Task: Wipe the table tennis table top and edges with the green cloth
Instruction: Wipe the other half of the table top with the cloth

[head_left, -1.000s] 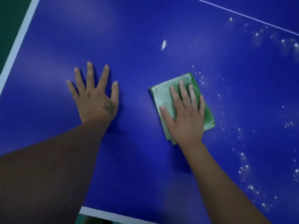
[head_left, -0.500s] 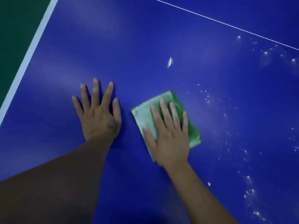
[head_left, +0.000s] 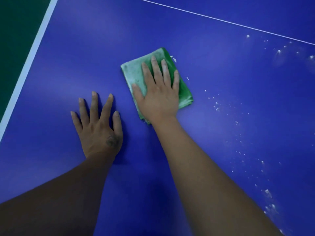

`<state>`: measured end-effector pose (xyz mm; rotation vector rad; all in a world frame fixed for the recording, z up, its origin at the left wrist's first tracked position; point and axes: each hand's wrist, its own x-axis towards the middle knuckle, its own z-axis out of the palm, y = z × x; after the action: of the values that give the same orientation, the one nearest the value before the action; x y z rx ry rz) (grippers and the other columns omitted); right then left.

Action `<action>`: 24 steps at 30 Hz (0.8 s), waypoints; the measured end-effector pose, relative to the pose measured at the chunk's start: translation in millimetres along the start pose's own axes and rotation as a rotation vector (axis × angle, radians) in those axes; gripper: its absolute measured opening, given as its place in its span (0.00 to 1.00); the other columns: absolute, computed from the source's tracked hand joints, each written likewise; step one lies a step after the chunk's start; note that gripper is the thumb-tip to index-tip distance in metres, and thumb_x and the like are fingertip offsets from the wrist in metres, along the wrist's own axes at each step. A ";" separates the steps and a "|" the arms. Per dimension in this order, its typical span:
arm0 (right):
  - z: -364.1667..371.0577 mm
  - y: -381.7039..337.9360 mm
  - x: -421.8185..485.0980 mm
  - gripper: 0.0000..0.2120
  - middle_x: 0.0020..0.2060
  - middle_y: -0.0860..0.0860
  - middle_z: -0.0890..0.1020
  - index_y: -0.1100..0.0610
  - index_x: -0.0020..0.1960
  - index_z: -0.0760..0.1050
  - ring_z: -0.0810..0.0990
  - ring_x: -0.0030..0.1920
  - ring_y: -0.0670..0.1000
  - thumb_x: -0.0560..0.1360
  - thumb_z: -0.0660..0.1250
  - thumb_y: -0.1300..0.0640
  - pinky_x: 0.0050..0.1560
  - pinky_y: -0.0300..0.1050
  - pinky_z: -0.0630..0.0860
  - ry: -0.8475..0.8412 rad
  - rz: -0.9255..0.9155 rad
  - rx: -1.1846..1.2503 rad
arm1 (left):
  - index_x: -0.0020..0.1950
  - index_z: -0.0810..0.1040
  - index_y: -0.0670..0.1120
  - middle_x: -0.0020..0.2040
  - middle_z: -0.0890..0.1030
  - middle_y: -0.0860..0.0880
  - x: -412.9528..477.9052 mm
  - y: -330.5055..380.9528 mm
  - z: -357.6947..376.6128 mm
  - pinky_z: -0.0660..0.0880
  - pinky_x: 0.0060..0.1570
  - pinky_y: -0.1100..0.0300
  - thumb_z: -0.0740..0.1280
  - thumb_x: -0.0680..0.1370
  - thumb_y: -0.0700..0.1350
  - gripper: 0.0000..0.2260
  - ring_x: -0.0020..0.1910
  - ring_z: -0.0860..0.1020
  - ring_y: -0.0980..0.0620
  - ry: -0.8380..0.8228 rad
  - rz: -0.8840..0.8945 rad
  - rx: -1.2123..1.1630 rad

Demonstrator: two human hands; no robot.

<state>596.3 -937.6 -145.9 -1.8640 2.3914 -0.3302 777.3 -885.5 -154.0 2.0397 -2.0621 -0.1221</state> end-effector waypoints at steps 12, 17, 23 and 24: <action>-21.0 87.5 13.9 0.35 0.88 0.51 0.54 0.49 0.88 0.55 0.49 0.88 0.56 0.85 0.51 0.35 0.85 0.67 0.44 0.042 0.460 -0.051 | 0.86 0.63 0.59 0.88 0.57 0.50 1.2 2.3 -6.4 0.45 0.84 0.34 0.54 0.87 0.57 0.25 0.88 0.49 0.40 -0.076 -0.027 -0.004; -1.0 8.1 -3.5 0.34 0.88 0.52 0.53 0.49 0.89 0.55 0.49 0.88 0.63 0.85 0.51 0.38 0.83 0.73 0.43 0.048 0.353 -0.055 | 0.86 0.64 0.59 0.88 0.59 0.49 1.7 2.2 -4.1 0.46 0.84 0.35 0.53 0.87 0.58 0.26 0.88 0.50 0.40 -0.053 -0.023 0.005; 20.8 -57.2 27.9 0.33 0.87 0.47 0.59 0.45 0.87 0.61 0.52 0.88 0.59 0.84 0.52 0.36 0.82 0.74 0.45 0.008 0.053 0.010 | 0.85 0.66 0.58 0.87 0.60 0.49 0.2 -1.3 1.0 0.47 0.84 0.34 0.56 0.87 0.57 0.25 0.88 0.52 0.40 -0.007 0.000 0.012; 20.3 -52.7 40.1 0.33 0.87 0.46 0.59 0.44 0.87 0.61 0.52 0.88 0.58 0.84 0.52 0.35 0.82 0.72 0.44 0.010 0.054 0.015 | 0.85 0.66 0.59 0.88 0.60 0.49 0.0 -1.6 1.4 0.47 0.84 0.34 0.56 0.87 0.57 0.25 0.88 0.52 0.40 -0.006 0.002 0.009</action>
<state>640.3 -990.9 -151.4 -1.7916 2.4337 -0.3529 778.5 -885.7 -155.7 2.0444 -2.0722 -0.1186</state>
